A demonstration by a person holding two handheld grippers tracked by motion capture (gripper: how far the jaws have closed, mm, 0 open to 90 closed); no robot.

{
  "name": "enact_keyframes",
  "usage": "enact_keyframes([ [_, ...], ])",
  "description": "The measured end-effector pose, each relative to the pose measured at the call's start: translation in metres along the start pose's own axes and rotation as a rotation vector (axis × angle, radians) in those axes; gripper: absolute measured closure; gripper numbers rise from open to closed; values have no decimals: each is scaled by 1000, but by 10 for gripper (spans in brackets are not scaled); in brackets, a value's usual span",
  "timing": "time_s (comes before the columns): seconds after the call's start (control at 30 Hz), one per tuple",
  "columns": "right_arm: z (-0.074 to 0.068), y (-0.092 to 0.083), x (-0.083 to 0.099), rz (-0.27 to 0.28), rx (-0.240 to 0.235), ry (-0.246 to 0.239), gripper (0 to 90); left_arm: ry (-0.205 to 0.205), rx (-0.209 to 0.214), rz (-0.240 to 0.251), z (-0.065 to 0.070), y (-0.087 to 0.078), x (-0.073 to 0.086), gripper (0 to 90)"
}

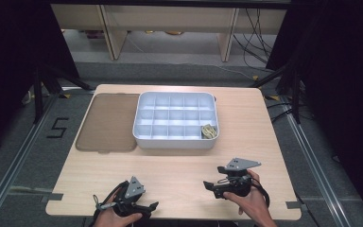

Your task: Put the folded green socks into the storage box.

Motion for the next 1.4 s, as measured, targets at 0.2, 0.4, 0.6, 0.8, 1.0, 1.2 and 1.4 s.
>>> enact_keyframes([
  [0.2, -3, 0, 10, -8, -8, 30, 198, -7, 10, 3, 2, 1, -1, 210],
  [0.4, 2, -5, 18, 1, 2, 23, 195, -17, 2, 8, 2, 2, 0, 209],
  [0.6, 2, -9, 26, -8, 20, 50, 193, -10, 8, 12, 4, 1, -1, 209],
  [0.8, 4, -13, 32, 20, 16, 28, 189, 11, 7, 12, 4, 1, -1, 209],
  [1.0, 1, -15, 38, 23, 10, 60, 183, -14, 1, 18, 4, 2, -1, 209],
  [1.2, -3, -18, 43, 26, 6, 70, 171, 10, 7, 6, 3, 1, -1, 209],
  [1.4, -3, -19, 50, 14, 20, 47, 162, 4, 12, 5, 4, 1, -1, 209],
])
Point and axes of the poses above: each handheld gripper's, and its own axes: y roughly forward along the jaws, x roughly out of its underside, z roughly to its right, the point moved 4 cm from there along y, roughly forward along the jaws, and after that the axes turned 6 degrees about -z, right-handed, at the moved point
